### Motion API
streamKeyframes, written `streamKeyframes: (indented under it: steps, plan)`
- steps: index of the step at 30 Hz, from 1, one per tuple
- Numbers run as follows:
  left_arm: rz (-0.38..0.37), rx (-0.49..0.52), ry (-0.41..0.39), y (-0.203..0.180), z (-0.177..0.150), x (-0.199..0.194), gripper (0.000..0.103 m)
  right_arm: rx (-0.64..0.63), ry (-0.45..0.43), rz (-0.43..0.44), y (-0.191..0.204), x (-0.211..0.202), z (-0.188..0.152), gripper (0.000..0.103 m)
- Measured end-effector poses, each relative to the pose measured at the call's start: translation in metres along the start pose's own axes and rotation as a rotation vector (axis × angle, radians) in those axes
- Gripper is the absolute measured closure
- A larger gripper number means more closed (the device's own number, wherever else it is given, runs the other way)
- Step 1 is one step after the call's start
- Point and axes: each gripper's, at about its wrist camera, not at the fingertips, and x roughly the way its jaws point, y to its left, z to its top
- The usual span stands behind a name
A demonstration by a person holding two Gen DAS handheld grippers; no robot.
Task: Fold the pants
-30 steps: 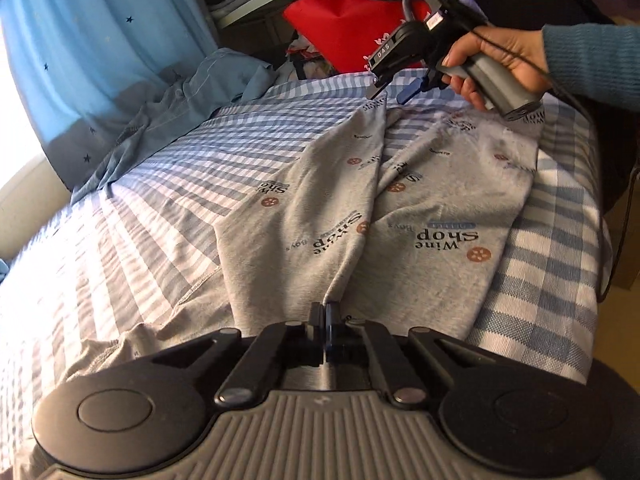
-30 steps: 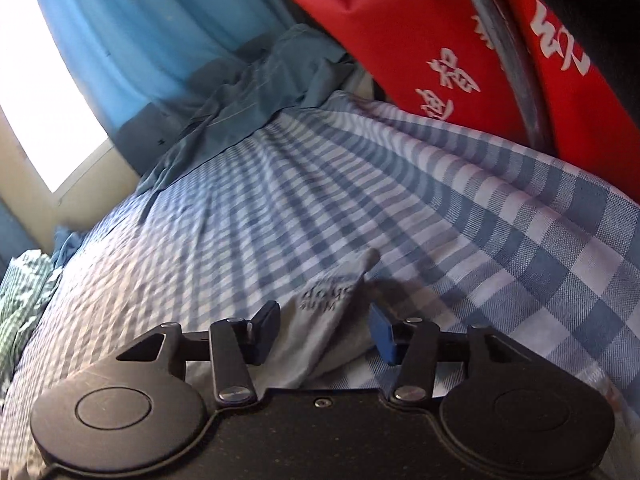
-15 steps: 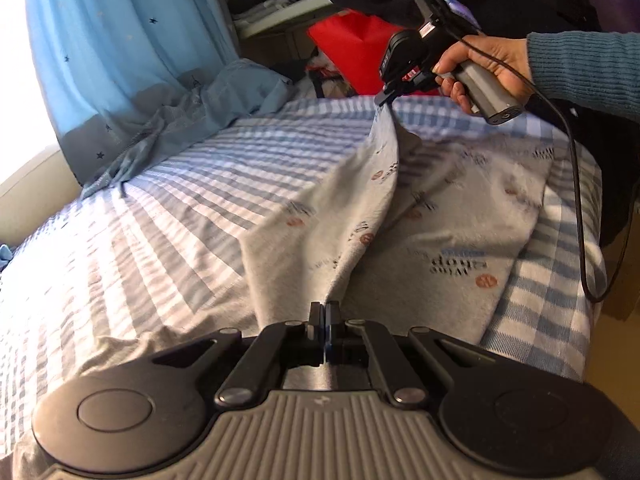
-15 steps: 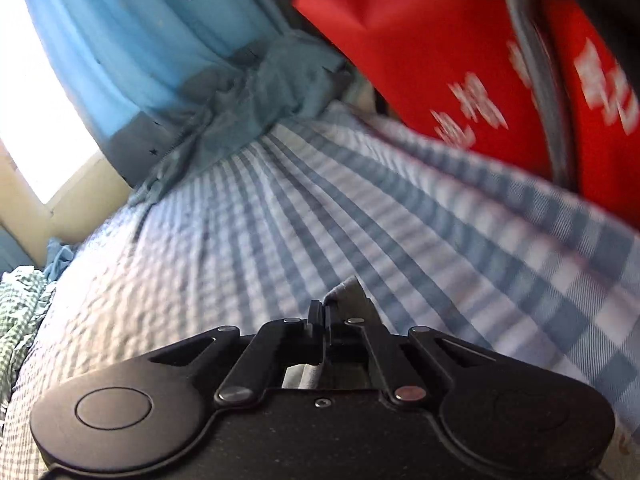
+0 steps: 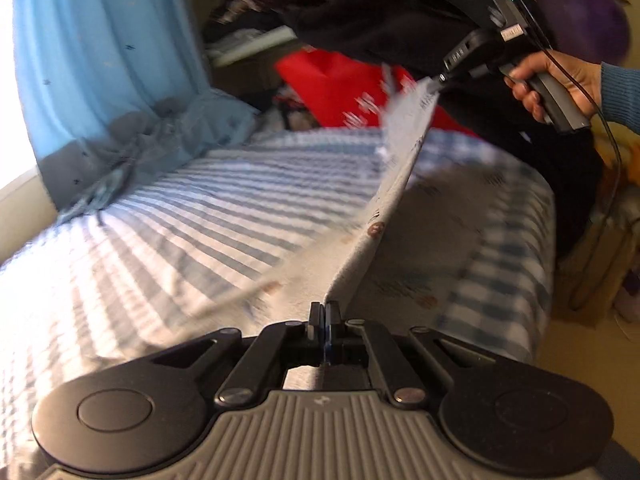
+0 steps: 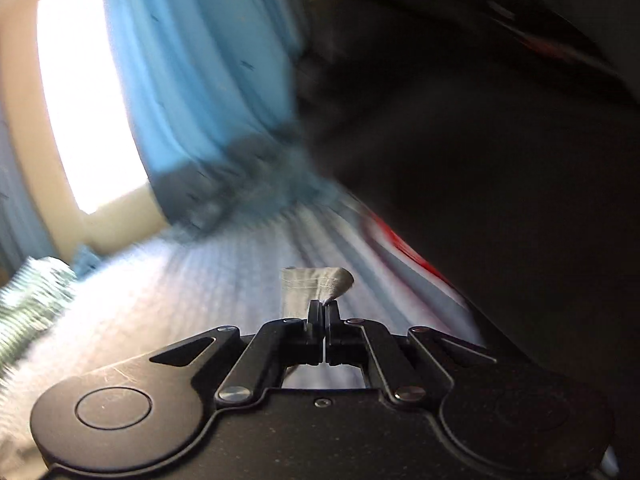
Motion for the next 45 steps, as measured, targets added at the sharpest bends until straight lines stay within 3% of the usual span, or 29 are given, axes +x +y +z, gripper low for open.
streamKeyframes:
  steps: [4,8,15,18,22,26,29,33,34,37,39,41,43,45]
  plan:
    - [-0.02,0.043,0.035,-0.02,-0.013,0.01,0.103,0.098,0.097,-0.089,-0.046,-0.002,-0.05,0.103]
    - [-0.021,0.031,0.045,-0.019,-0.016,0.012,0.103,0.141,0.122,-0.107,-0.064,-0.004,-0.079,0.103]
    - [-0.018,0.022,0.013,-0.018,-0.011,0.001,0.103,0.091,0.033,-0.098,-0.057,-0.025,-0.079,0.103]
    - [-0.036,0.019,0.046,-0.022,-0.017,0.009,0.103,0.073,0.062,-0.137,-0.057,-0.026,-0.09,0.103]
    - [-0.037,0.011,0.058,-0.025,-0.022,0.014,0.103,0.14,0.103,-0.171,-0.072,-0.024,-0.108,0.103]
    - [-0.031,-0.003,0.046,-0.025,-0.02,0.011,0.103,0.225,0.077,-0.161,-0.081,-0.03,-0.115,0.103]
    - [-0.032,0.0,0.04,-0.026,-0.019,0.011,0.103,0.23,0.048,-0.162,-0.08,-0.038,-0.114,0.103]
    - [-0.051,-0.012,0.071,-0.025,-0.025,0.017,0.103,0.191,0.087,-0.182,-0.076,-0.033,-0.116,0.103]
    - [-0.059,-0.031,0.07,-0.023,-0.027,0.016,0.102,0.191,0.09,-0.187,-0.075,-0.034,-0.117,0.101]
    - [-0.075,-0.092,0.064,-0.016,-0.028,0.009,0.095,0.199,0.099,-0.238,-0.072,-0.035,-0.119,0.083]
    - [-0.063,-0.142,0.052,-0.011,-0.027,0.002,0.086,0.147,0.095,-0.276,-0.063,-0.041,-0.119,0.079]
    - [-0.043,-0.189,0.035,-0.006,-0.026,-0.005,0.063,0.1,0.084,-0.291,-0.051,-0.043,-0.119,0.06]
    - [-0.015,-0.249,0.011,0.002,-0.026,-0.015,0.049,0.073,0.075,-0.304,-0.036,-0.044,-0.122,0.053]
    - [0.011,-0.305,-0.005,0.012,-0.029,-0.026,0.047,0.03,0.061,-0.312,-0.017,-0.043,-0.126,0.039]
